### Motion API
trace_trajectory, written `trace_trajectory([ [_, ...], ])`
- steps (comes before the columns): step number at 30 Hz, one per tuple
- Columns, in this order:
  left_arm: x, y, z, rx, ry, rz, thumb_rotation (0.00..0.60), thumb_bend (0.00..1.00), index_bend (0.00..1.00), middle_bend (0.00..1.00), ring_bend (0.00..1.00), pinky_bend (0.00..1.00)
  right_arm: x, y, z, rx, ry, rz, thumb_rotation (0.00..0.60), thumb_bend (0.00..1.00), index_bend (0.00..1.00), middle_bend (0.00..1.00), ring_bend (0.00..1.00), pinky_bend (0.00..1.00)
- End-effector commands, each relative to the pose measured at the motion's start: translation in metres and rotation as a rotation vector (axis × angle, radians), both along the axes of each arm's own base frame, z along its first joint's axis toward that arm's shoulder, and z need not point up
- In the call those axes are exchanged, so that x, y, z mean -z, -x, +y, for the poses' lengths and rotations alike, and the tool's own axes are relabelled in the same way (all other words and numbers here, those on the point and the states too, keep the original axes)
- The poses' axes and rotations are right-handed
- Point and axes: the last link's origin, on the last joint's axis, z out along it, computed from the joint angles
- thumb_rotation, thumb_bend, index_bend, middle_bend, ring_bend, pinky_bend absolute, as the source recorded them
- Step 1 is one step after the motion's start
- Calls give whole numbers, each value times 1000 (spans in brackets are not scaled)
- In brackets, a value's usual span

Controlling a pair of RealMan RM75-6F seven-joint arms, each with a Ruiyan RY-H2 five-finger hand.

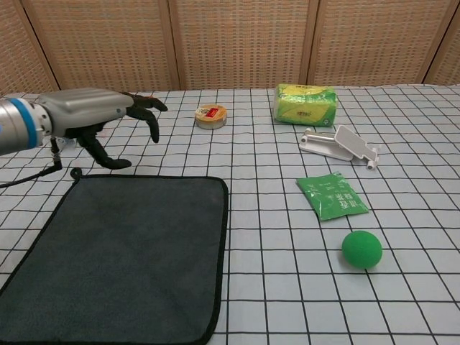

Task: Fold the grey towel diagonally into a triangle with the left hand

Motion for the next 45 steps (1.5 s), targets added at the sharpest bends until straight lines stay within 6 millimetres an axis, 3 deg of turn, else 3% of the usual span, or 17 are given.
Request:
trace_trajectory([
  [1, 27, -20, 17, 12, 23, 32, 600, 398, 349, 0, 0, 0, -2, 4, -3, 16, 8, 0, 600, 0, 36, 0, 0, 0],
  [20, 92, -64, 31, 42, 63, 100, 600, 426, 384, 0, 0, 0, -7, 11, -7, 44, 17, -18, 600, 0, 36, 0, 0, 0],
  [45, 119, -77, 29, 37, 64, 125, 600, 427, 395, 0, 0, 0, -15, 15, -5, 47, 34, -50, 600, 0, 37, 0, 0, 0],
])
